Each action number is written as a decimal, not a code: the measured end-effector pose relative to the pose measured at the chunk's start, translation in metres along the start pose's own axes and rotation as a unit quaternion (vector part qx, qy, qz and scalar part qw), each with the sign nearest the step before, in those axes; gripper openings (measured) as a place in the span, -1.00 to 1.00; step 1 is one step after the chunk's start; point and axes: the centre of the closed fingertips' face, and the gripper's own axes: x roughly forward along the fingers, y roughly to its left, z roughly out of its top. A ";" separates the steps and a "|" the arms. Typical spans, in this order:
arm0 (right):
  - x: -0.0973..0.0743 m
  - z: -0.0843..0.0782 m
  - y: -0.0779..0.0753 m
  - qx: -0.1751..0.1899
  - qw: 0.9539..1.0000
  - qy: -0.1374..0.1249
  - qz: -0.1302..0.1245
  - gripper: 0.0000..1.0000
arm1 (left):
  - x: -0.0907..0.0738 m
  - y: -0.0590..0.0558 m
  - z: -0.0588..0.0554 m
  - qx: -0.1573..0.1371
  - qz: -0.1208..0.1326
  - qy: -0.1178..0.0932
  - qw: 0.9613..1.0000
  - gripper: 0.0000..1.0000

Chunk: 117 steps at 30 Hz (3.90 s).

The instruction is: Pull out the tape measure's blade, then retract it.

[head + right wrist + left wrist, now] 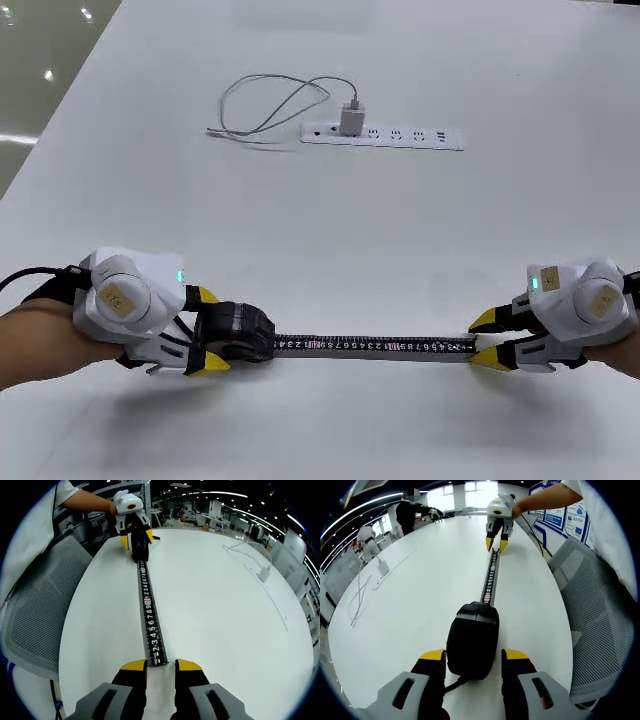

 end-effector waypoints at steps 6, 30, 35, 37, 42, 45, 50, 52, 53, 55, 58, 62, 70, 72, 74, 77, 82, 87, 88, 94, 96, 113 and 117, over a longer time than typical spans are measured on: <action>-0.001 0.001 0.000 0.005 1.000 -0.002 -0.001 -0.60 | -0.001 -0.002 0.001 -0.004 -0.003 -0.005 1.000 -0.19; -0.017 0.013 0.009 0.087 0.992 -0.058 -0.071 -0.13 | -0.037 0.001 -0.006 -0.091 0.102 -0.063 0.989 0.14; -0.021 0.013 0.013 0.104 0.989 -0.066 -0.084 -0.03 | -0.045 -0.002 -0.008 -0.105 0.118 -0.072 0.985 0.23; -0.023 0.012 0.015 0.109 0.988 -0.069 -0.088 0.01 | -0.048 -0.002 -0.008 -0.111 0.122 -0.077 0.983 0.24; -0.033 0.015 0.023 0.122 0.985 -0.076 -0.097 0.14 | -0.056 -0.004 -0.009 -0.125 0.127 -0.080 0.981 0.31; -0.037 0.013 0.027 0.129 0.984 -0.077 -0.101 0.16 | -0.060 -0.004 -0.011 -0.130 0.132 -0.081 0.979 0.37; -0.045 0.015 0.031 0.138 0.980 -0.082 -0.120 0.27 | -0.065 -0.011 -0.014 -0.135 0.133 -0.079 0.979 0.40; -0.047 0.016 0.033 0.140 0.979 -0.083 -0.122 0.28 | -0.067 -0.012 -0.014 -0.140 0.133 -0.080 0.978 0.42; -0.048 0.015 0.033 0.138 0.979 -0.083 -0.127 0.29 | -0.068 -0.013 -0.014 -0.144 0.136 -0.082 0.977 0.45; -0.052 0.016 0.035 0.139 0.978 -0.085 -0.133 0.31 | -0.070 -0.013 -0.016 -0.149 0.141 -0.084 0.975 0.48; -0.055 0.018 0.037 0.144 0.975 -0.092 -0.140 0.34 | -0.074 -0.017 -0.019 -0.154 0.147 -0.085 0.973 0.48; -0.058 0.016 0.041 0.152 0.973 -0.095 -0.148 0.39 | -0.082 -0.019 -0.024 -0.173 0.161 -0.092 0.967 0.50; -0.061 0.012 0.048 0.167 0.967 -0.106 -0.160 0.52 | -0.093 -0.028 -0.037 -0.202 0.179 -0.099 0.958 0.54; -0.061 0.012 0.050 0.172 0.966 -0.111 -0.160 0.55 | -0.094 -0.030 -0.039 -0.209 0.180 -0.100 0.956 0.55; -0.061 0.014 0.053 0.177 0.963 -0.123 -0.158 0.60 | -0.094 -0.033 -0.042 -0.218 0.179 -0.107 0.954 0.58; -0.061 0.014 0.057 0.184 0.961 -0.131 -0.162 0.65 | -0.093 -0.038 -0.043 -0.229 0.181 -0.118 0.949 0.63; -0.057 0.006 0.065 0.196 0.958 -0.131 -0.163 0.74 | -0.092 -0.048 -0.047 -0.237 0.183 -0.119 0.947 0.71; -0.057 0.006 0.071 0.204 0.954 -0.141 -0.168 0.81 | -0.093 -0.052 -0.050 -0.247 0.190 -0.125 0.942 0.77; -0.057 0.006 0.072 0.205 0.954 -0.141 -0.167 0.82 | -0.092 -0.053 -0.053 -0.249 0.191 -0.121 0.942 0.77; -0.053 0.001 0.078 0.208 0.953 -0.138 -0.168 0.90 | -0.095 -0.058 -0.057 -0.257 0.190 -0.126 0.939 0.84; -0.052 0.000 0.079 0.209 0.953 -0.138 -0.169 0.94 | -0.096 -0.060 -0.056 -0.267 0.186 -0.134 0.936 0.86; -0.049 -0.005 0.085 0.220 0.952 -0.133 -0.165 0.98 | -0.095 -0.072 -0.062 -0.287 0.193 -0.138 0.928 0.98; -0.047 -0.005 0.086 0.222 0.952 -0.130 -0.163 0.98 | -0.096 -0.071 -0.063 -0.286 0.197 -0.135 0.928 0.98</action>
